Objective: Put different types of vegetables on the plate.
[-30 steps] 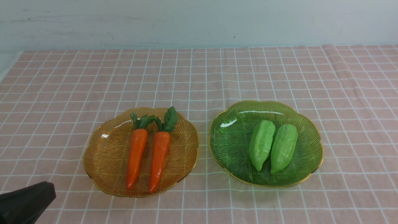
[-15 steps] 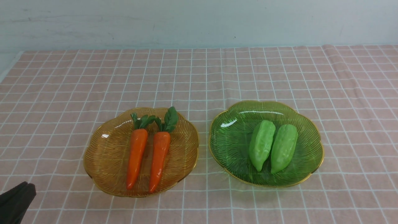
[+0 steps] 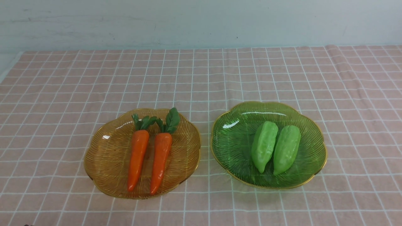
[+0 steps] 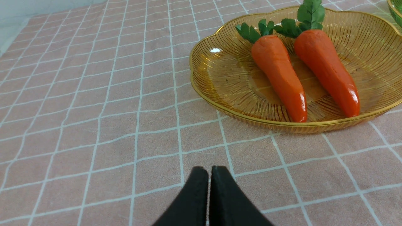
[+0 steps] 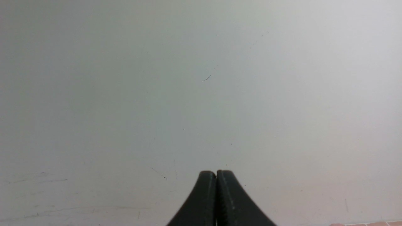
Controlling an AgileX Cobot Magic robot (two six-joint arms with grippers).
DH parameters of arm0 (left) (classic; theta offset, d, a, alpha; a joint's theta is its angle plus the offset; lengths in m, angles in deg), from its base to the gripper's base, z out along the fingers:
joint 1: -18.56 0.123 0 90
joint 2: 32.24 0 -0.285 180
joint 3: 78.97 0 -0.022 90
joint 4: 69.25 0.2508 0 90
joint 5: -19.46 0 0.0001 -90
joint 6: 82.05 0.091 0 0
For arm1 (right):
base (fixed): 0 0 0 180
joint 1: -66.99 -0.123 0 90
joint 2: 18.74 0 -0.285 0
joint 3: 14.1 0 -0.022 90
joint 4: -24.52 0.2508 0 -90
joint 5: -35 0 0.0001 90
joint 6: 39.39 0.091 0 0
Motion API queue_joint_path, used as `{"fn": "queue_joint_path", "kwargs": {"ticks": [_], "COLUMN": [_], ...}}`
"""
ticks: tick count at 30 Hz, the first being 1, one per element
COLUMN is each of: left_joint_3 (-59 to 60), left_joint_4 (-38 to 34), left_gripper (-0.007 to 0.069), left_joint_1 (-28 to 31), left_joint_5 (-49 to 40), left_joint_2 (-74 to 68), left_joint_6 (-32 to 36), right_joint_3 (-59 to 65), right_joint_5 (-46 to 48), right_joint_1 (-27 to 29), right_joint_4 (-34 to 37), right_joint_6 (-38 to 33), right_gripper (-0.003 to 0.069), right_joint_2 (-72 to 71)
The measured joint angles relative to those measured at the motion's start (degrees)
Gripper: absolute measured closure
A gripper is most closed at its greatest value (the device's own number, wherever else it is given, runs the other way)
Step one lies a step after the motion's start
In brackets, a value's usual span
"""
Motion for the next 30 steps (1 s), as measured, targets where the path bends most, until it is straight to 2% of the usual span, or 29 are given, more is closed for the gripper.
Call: {"fn": "queue_joint_path", "kwargs": {"ticks": [20, 26, 30], "left_joint_3": [0.0, 0.0, 0.0], "left_joint_4": [0.0, 0.0, 0.0], "left_gripper": [0.0628, 0.0628, 0.0628], "left_joint_1": [0.0, 0.0, 0.0], "left_joint_5": [0.0, 0.0, 0.0], "left_joint_2": [0.0, 0.0, 0.0], "left_joint_6": [0.0, 0.0, 0.0], "right_joint_3": [0.0, 0.0, 0.9], "right_joint_5": [0.0, 2.9, 9.5], "right_joint_1": [0.0, 0.4, 4.2], "right_joint_4": [-0.3, -5.7, -12.0], "right_joint_6": [-0.4, -4.0, -5.7], "right_gripper": [0.0674, 0.0674, 0.0674], "right_joint_2": [0.0, 0.0, 0.0]}}
